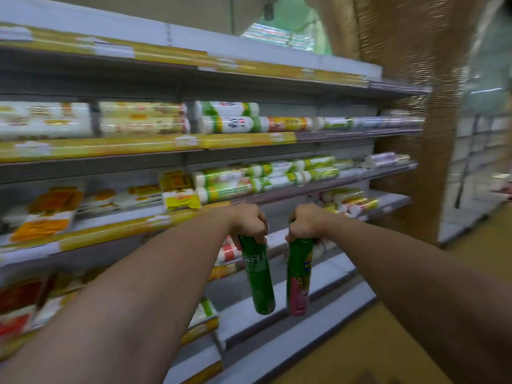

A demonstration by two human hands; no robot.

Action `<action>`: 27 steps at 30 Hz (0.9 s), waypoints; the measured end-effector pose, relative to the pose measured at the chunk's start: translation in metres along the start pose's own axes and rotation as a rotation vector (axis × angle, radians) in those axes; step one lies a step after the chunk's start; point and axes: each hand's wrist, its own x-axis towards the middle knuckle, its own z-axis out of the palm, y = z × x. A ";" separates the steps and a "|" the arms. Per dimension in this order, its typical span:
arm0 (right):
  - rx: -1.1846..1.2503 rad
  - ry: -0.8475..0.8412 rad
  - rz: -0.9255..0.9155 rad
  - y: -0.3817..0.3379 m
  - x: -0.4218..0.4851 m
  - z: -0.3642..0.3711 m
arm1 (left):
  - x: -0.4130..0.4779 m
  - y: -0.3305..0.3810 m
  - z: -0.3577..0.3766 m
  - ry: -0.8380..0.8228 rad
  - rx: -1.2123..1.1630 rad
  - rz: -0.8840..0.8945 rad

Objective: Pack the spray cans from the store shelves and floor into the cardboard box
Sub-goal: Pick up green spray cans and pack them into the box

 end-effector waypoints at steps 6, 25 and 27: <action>-0.003 -0.011 0.178 0.132 -0.025 -0.019 | 0.067 0.109 0.053 -0.076 0.026 0.149; 0.103 -0.140 0.772 0.379 -0.027 0.082 | 0.276 0.257 0.259 -0.534 0.217 0.459; 0.125 -0.176 0.816 0.397 -0.014 0.102 | 0.305 0.258 0.284 -0.582 0.254 0.470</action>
